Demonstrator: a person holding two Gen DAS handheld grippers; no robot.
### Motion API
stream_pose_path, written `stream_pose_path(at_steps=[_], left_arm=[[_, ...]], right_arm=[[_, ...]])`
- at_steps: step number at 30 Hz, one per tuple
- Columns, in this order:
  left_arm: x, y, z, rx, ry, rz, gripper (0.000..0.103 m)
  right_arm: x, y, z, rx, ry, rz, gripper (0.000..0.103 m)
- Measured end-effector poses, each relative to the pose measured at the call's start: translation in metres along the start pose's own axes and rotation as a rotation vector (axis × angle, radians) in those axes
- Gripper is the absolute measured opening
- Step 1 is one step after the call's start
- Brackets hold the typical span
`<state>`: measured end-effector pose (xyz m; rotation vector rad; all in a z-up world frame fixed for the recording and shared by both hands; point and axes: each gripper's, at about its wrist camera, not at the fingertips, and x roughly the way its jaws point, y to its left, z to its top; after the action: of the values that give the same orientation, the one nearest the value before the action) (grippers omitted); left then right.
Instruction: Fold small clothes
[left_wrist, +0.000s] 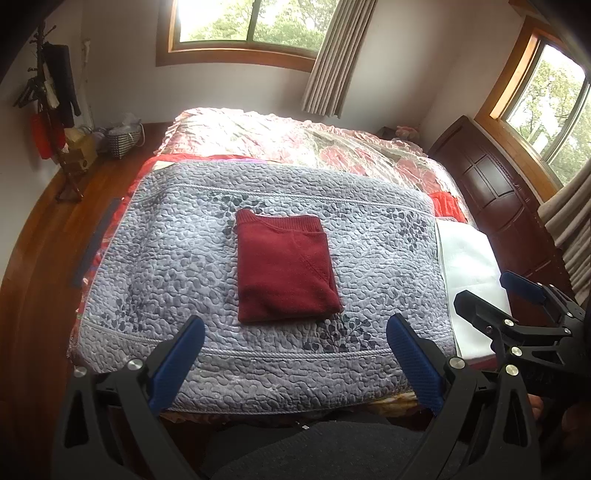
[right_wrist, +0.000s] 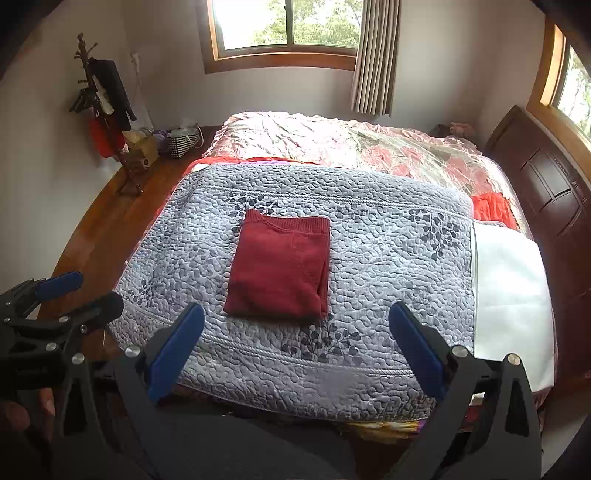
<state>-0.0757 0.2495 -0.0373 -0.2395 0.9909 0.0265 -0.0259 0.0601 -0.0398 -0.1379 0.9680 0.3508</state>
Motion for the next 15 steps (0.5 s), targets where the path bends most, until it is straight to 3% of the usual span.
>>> stream_pose_path(at_steps=[15], left_arm=[[0.0062,0.0008,0.0095,0.007,-0.001,0.028,0.099]], right_arm=[[0.0067,0.0002,0.0091,-0.003,0.002,-0.002,0.100]])
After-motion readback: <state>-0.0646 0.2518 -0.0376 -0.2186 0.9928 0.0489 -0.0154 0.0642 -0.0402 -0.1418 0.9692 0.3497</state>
